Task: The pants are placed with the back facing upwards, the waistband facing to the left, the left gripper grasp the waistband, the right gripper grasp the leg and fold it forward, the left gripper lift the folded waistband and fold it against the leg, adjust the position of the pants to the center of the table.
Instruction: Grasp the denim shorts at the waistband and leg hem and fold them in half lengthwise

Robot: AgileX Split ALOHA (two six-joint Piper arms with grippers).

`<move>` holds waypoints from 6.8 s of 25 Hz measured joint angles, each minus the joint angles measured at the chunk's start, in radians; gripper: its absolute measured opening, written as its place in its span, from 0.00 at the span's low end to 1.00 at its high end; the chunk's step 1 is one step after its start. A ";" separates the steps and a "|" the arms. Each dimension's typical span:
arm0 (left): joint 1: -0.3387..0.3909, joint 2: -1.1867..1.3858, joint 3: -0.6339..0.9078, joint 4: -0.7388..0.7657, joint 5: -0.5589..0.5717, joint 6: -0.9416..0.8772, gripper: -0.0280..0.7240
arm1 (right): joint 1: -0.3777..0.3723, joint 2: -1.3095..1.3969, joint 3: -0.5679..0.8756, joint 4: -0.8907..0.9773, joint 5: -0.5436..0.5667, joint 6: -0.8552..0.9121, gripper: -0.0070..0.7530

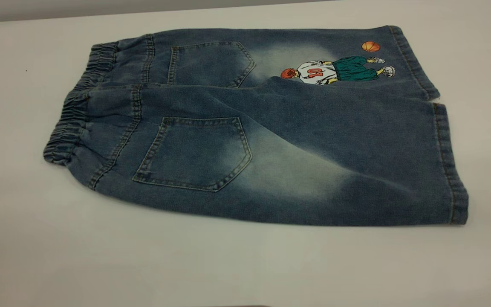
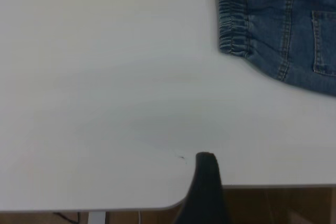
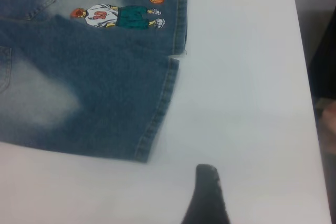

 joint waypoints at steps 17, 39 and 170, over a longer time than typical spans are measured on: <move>0.000 0.000 0.000 0.000 0.000 0.000 0.77 | 0.000 0.000 0.000 0.000 0.000 0.000 0.64; 0.000 0.000 0.000 0.000 0.000 0.000 0.77 | 0.000 0.000 0.000 -0.001 0.000 0.008 0.64; -0.088 2.146 -0.864 -0.277 -0.436 0.385 0.15 | 0.390 1.756 -0.508 0.190 -0.224 -0.224 0.73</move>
